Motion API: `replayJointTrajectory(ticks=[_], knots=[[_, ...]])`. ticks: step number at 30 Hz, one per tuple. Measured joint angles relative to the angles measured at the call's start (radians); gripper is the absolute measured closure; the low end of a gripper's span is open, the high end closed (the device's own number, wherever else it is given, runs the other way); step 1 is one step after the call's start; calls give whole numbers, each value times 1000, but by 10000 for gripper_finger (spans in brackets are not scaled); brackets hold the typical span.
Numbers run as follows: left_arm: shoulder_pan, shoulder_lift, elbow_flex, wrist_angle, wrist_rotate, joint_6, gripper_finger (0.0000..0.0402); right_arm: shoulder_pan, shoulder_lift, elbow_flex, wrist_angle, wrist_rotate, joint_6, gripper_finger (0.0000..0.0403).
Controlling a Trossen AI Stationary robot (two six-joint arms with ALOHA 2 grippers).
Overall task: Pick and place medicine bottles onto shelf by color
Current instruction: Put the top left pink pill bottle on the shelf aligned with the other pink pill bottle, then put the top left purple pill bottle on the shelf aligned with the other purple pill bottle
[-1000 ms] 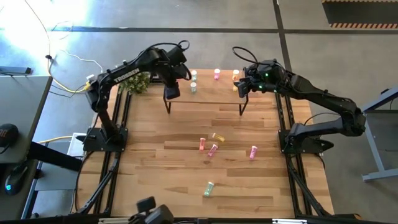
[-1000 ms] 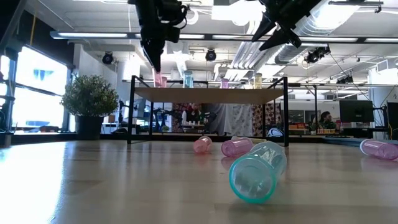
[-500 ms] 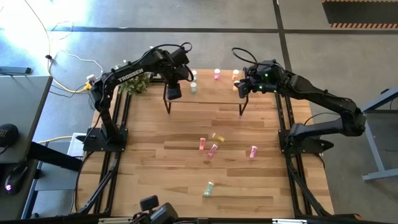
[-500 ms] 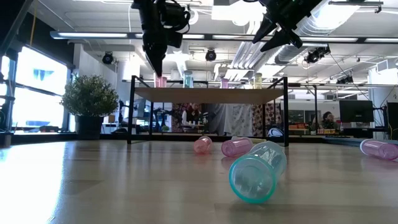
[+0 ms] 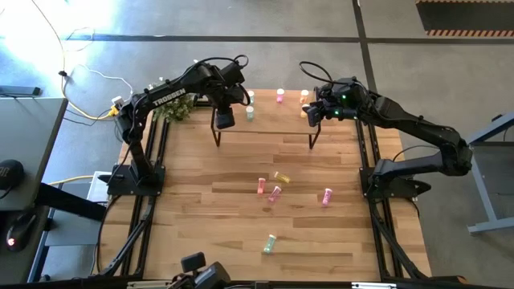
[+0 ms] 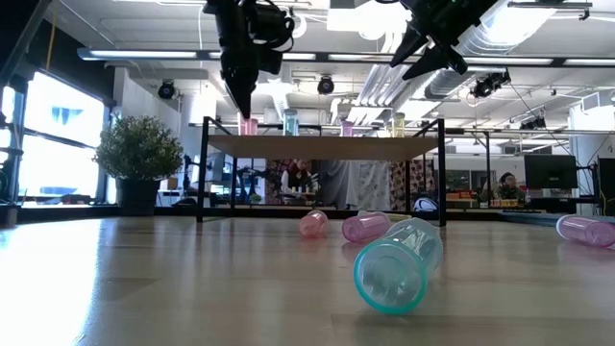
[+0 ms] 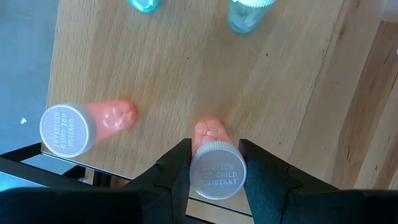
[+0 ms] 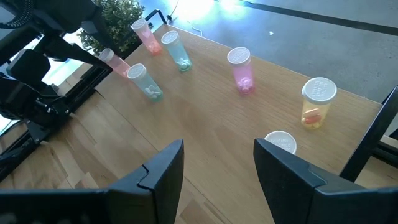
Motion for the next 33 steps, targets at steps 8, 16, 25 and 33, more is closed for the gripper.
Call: replayJointTrajectory(ticks=[8, 16, 25, 33], knots=[[-1, 4, -4, 6, -27, 0, 255, 0, 0, 0, 0, 0, 0, 217], [-1, 4, -4, 11, -47, 8, 237, 0, 0, 0, -3, 0, 0, 217], [0, 3, -3, 27, -41, 8, 235, 0, 0, 0, -4, 0, 0, 217], [0, 1, -2, 27, -41, 8, 235, 0, 0, 0, -4, -3, 0, 217]])
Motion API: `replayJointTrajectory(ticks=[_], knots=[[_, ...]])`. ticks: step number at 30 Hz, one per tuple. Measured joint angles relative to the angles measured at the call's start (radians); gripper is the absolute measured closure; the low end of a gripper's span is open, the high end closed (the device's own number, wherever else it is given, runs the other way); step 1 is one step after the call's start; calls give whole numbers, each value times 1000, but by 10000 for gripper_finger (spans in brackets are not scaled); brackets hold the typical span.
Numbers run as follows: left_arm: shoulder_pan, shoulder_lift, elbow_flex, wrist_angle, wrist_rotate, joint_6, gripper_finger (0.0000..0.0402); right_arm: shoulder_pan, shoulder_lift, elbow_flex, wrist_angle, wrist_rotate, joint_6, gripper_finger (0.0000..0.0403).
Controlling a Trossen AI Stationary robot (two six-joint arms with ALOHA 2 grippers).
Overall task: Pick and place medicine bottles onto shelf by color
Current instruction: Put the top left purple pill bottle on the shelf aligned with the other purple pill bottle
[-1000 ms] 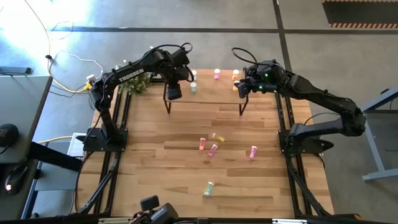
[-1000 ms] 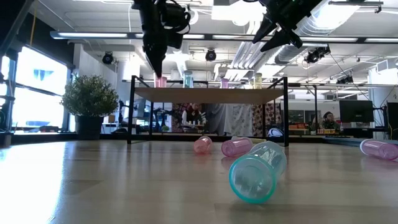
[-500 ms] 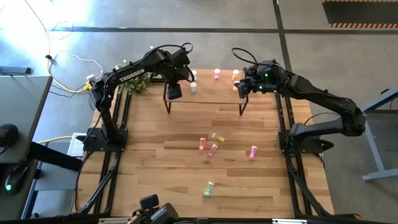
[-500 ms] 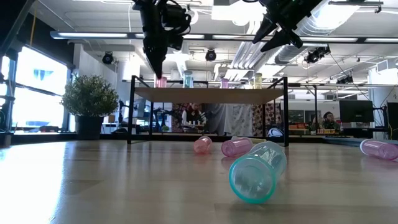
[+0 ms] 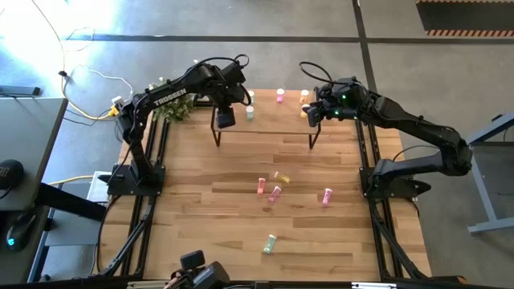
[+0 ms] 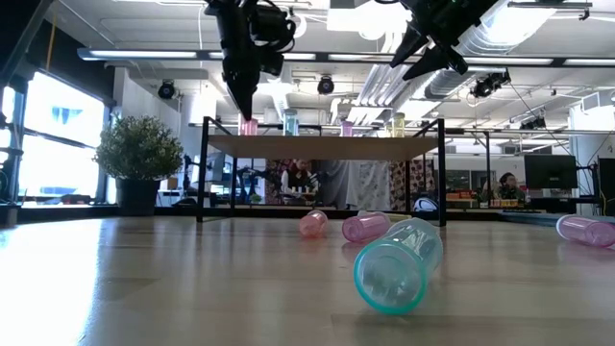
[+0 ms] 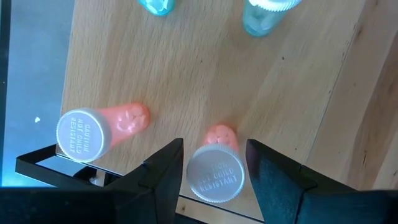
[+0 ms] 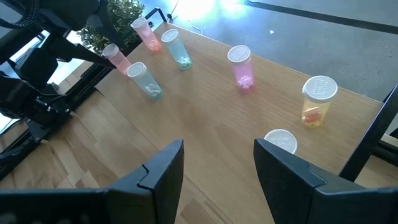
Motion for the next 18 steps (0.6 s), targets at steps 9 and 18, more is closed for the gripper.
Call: replayJointTrajectory(ticks=[9, 18], knots=[[0, -6, 67, -25, -2, -5, 235, 0, 0, 0, -3, 0, 0, 217], [1, -6, 187, -84, -17, -19, 235, 0, 0, 0, -9, -33, 29, 217]])
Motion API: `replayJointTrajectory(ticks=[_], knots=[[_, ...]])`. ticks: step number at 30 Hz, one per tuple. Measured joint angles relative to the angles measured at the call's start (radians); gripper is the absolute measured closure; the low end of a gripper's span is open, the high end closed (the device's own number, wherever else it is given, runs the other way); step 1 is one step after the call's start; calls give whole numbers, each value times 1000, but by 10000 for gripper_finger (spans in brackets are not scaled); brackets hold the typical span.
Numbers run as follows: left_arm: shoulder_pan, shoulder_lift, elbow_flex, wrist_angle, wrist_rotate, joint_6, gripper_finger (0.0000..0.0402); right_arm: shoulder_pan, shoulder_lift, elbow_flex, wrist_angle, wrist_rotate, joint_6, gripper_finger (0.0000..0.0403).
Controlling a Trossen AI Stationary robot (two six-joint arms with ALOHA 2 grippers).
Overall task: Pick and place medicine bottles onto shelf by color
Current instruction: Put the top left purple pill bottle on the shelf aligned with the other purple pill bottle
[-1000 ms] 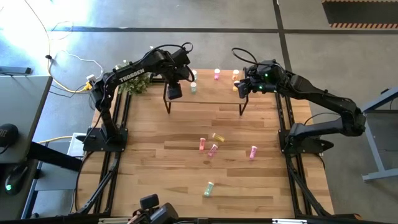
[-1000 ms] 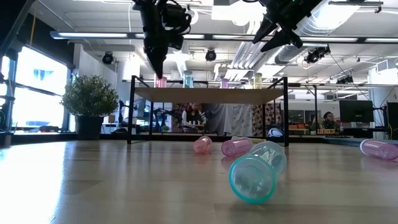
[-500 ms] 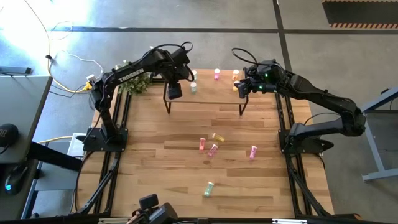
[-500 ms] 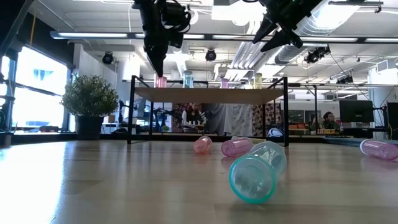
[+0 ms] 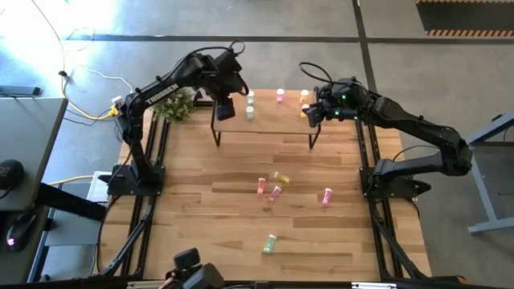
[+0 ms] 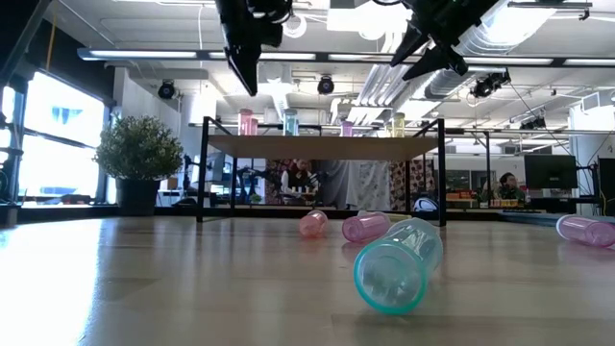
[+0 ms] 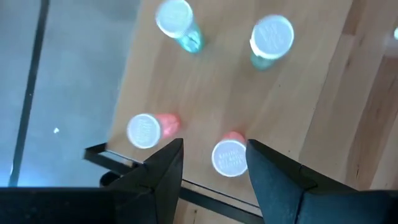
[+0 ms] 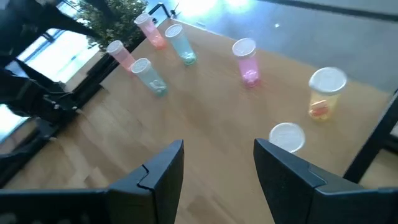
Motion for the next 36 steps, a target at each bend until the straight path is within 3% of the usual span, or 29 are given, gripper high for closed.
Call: replayJointTrajectory(ticks=[9, 15, 20, 26, 36], knots=[[-9, -1, 139, -25, 14, -49, 236, 24, 0, 0, -78, -174, 154, 217], [-10, -34, 151, -20, 213, -112, 236, 129, 0, 0, -185, -208, 266, 217], [-43, -51, 109, -11, 333, -138, 236, 213, 0, 0, -224, -189, 351, 217], [-122, -63, 16, 4, 334, -143, 236, 310, 0, 0, -299, -143, 461, 217], [-241, -151, -217, 197, 354, -274, 236, 466, 0, 0, -467, -40, 660, 217]])
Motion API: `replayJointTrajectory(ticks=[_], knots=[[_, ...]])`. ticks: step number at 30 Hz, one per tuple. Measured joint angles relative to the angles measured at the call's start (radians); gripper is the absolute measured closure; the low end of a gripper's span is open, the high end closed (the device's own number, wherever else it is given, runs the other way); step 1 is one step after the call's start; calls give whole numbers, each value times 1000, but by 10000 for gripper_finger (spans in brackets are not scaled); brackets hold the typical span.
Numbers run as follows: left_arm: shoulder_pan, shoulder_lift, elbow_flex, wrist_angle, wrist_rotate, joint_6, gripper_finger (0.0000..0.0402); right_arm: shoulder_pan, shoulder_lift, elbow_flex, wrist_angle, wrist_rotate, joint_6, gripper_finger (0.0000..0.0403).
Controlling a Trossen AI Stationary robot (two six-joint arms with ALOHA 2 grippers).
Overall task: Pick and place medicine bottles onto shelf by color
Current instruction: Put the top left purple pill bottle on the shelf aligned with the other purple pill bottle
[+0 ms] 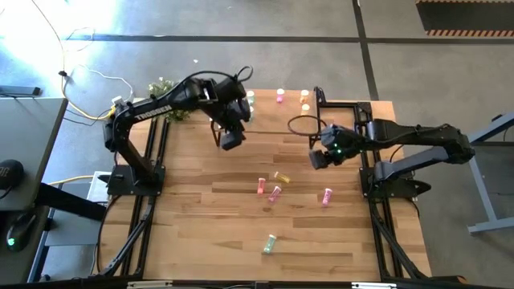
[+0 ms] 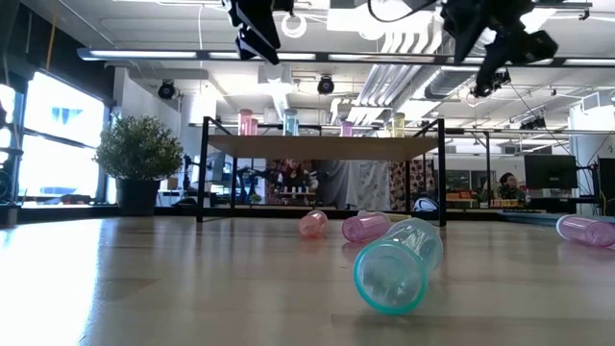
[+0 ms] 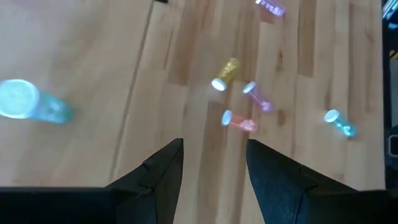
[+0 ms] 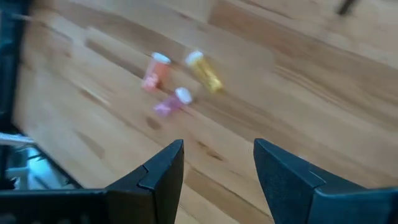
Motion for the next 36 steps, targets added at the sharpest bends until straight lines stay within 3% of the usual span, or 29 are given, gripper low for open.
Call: replayJointTrajectory(ticks=[7, 14, 19, 26, 36], knots=[[-105, -16, -108, 127, -2, -133, 236, 61, 0, 0, -132, 115, 89, 217], [-217, -16, -181, 179, -63, -233, 236, 62, 0, 0, -154, 164, 41, 217], [-273, -10, -196, 197, -96, -347, 236, 62, 0, 0, -132, 161, -69, 217], [-347, 34, -197, 216, -119, -506, 233, 62, 1, 0, -97, 60, -253, 217], [-392, 137, -197, 311, -135, -788, 192, 62, 1, 0, -84, 14, -414, 217]])
